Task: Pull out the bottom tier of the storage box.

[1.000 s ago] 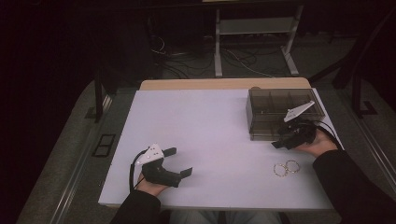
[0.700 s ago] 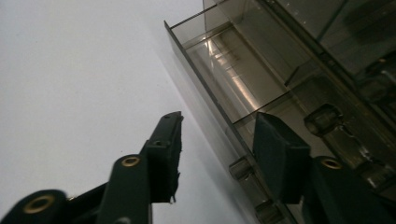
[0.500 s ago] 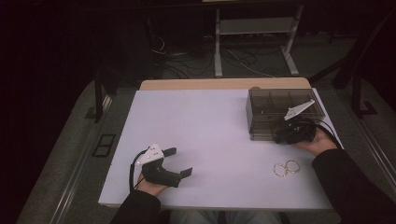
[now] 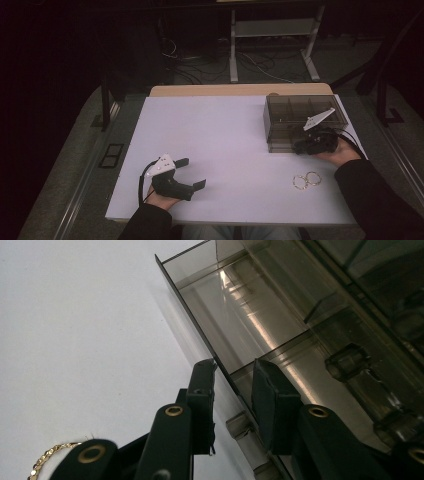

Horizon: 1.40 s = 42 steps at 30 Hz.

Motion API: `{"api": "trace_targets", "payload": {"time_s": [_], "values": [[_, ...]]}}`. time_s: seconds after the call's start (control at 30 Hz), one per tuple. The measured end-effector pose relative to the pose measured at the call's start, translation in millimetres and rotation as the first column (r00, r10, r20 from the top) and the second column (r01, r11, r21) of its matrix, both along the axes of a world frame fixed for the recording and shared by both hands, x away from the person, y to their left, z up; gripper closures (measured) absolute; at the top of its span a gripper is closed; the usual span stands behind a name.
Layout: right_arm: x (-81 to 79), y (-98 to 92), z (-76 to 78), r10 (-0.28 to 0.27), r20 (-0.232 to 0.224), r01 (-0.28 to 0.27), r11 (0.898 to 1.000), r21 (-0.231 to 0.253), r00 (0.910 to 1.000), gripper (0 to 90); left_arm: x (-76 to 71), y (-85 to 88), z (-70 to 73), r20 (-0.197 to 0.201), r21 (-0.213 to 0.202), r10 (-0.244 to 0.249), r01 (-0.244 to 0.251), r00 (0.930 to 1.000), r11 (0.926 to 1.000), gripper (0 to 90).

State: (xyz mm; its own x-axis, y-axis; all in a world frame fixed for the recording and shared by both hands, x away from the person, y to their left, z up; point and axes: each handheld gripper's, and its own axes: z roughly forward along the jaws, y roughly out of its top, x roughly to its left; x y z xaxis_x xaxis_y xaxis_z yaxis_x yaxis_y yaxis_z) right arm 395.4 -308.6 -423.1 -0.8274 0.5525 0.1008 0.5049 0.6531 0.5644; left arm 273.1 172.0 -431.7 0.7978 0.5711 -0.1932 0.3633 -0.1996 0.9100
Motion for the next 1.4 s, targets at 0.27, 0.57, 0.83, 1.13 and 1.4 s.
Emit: {"api": "trace_targets", "payload": {"time_s": [0.27,0.57,0.83,1.13,1.4], "values": [[-2.2,1.3,0.1,0.015,-0.009,-0.015,1.000,-0.011,0.9998,71.3,-0.2,0.2,0.2,0.000,0.000,0.002,-0.002,1.0000,1.0000,0.0],[-3.4,1.9,-1.2,0.044,-0.029,-0.045,0.999,-0.021,0.9986,73.0,-0.3,0.2,0.2,0.000,0.000,0.002,-0.002,1.0000,1.0000,0.0],[-7.7,2.6,-0.7,0.060,-0.044,-0.062,0.997,-0.037,0.9972,74.1,-0.3,0.2,0.2,-0.002,0.000,0.002,-0.002,1.0000,1.0000,0.0],[-10.6,1.8,-0.7,0.075,-0.063,-0.077,0.996,-0.033,0.9952,74.6,-0.4,0.0,0.1,-0.002,0.000,0.001,-0.001,1.0000,1.0000,0.0],[-12.8,0.4,-1.0,0.083,-0.079,-0.085,0.996,-0.025,0.9935,75.0,-0.5,0.1,0.1,-0.002,0.001,0.000,0.000,1.0000,1.0000,0.0]]}}
